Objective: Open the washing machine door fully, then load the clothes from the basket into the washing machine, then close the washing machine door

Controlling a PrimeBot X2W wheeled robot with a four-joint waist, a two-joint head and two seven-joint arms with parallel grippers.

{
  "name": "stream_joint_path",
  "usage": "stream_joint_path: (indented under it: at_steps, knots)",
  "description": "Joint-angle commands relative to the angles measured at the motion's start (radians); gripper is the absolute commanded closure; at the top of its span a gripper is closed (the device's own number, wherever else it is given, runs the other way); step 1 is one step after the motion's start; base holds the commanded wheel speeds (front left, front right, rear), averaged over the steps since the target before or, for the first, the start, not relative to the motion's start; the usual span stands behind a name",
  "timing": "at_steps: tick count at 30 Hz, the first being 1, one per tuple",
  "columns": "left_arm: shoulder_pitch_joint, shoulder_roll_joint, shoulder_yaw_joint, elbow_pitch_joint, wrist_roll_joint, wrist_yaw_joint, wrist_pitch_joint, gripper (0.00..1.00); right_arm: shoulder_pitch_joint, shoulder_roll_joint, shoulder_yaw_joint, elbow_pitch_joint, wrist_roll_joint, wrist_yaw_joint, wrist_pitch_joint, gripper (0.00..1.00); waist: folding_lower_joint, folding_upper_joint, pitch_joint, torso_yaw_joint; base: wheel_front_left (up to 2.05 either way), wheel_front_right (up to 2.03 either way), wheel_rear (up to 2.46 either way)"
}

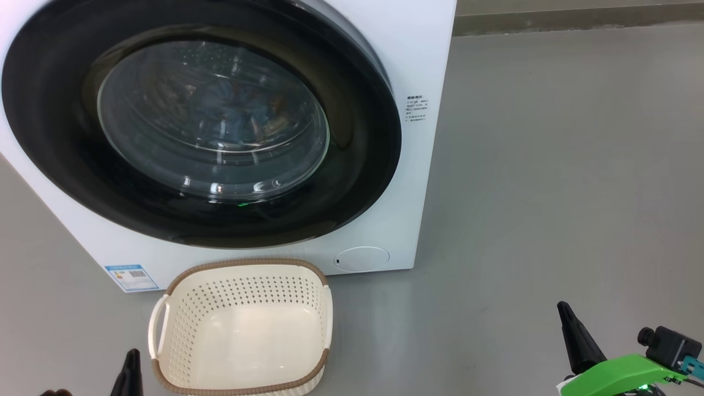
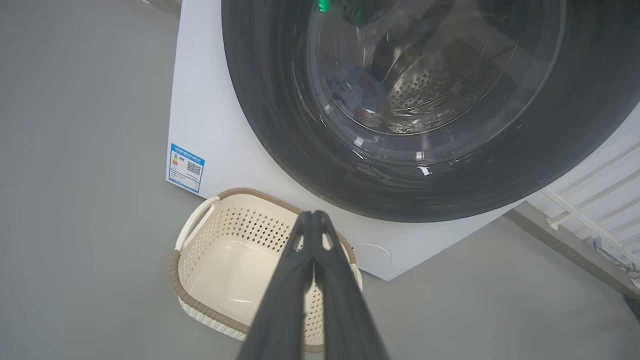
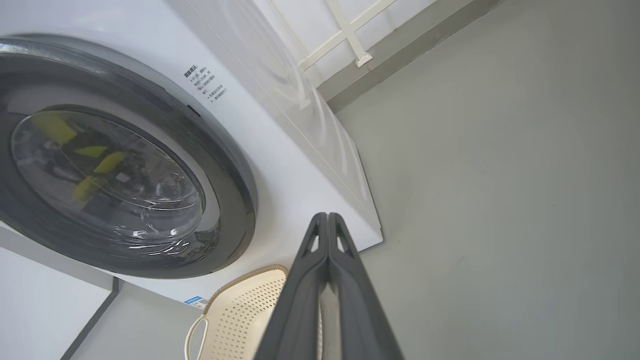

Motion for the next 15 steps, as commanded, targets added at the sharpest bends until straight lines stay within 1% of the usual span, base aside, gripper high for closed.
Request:
stream_joint_path:
  at_steps: [1, 15]
  knots:
    - [-0.043, 0.011, 0.020, -0.020, -0.022, -0.001, 0.003, 1.00, -0.032, -0.004, -0.002, -0.029, 0.028, -0.002, 0.007, 1.00, -0.0001, 0.0000, 0.000, 0.000, 0.00, 0.00, 0.00]
    - [-0.063, 0.001, 0.030, -0.020, -0.166, -0.001, 0.044, 1.00, -0.035, 0.013, -0.024, -0.047, 0.158, -0.003, 0.049, 1.00, -0.0001, 0.0000, -0.003, -0.002, 0.00, 0.00, 0.00]
